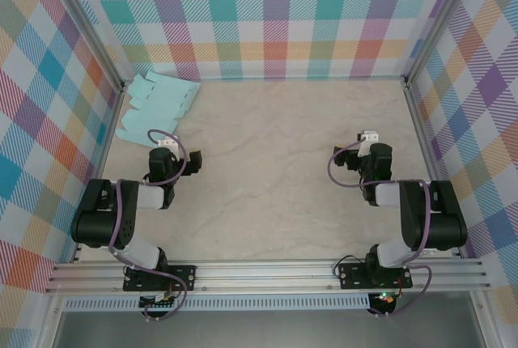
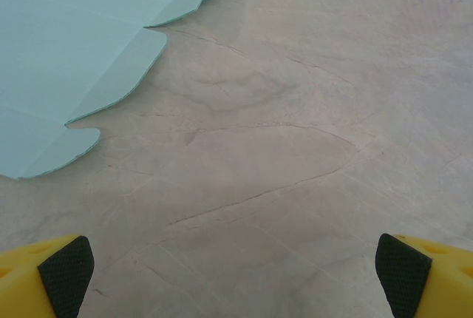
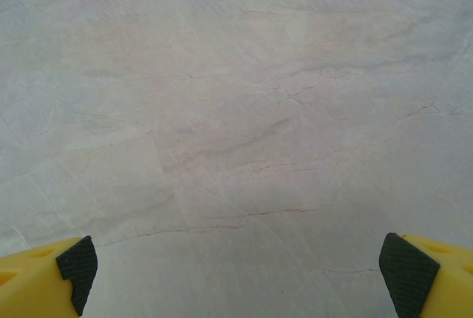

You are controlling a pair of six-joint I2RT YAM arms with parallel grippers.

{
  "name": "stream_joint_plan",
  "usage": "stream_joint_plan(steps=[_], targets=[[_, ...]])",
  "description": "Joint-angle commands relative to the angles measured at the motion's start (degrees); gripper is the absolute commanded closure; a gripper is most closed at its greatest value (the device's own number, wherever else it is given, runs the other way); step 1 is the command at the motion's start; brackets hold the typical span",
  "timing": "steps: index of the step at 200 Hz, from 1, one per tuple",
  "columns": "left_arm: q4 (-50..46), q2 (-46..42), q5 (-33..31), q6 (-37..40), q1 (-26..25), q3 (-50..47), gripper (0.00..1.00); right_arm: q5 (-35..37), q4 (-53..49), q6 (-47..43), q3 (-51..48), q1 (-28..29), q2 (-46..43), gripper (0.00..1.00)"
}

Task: Fold the paper box

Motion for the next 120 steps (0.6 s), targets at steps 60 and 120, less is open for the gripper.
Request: stream_joint_plan(steps=[60, 120], targets=[[-33.6, -21.0, -3.6, -5.3, 0.0, 14.8, 0.0, 2.4, -17.7, -2.3, 3.3, -0.3, -23.8, 0.0], [-59.7, -3.5, -4.4, -9.9, 0.3, 43.2, 0.0, 23.0, -52.9, 21.1, 30.3, -0.4, -16.8, 0.0]])
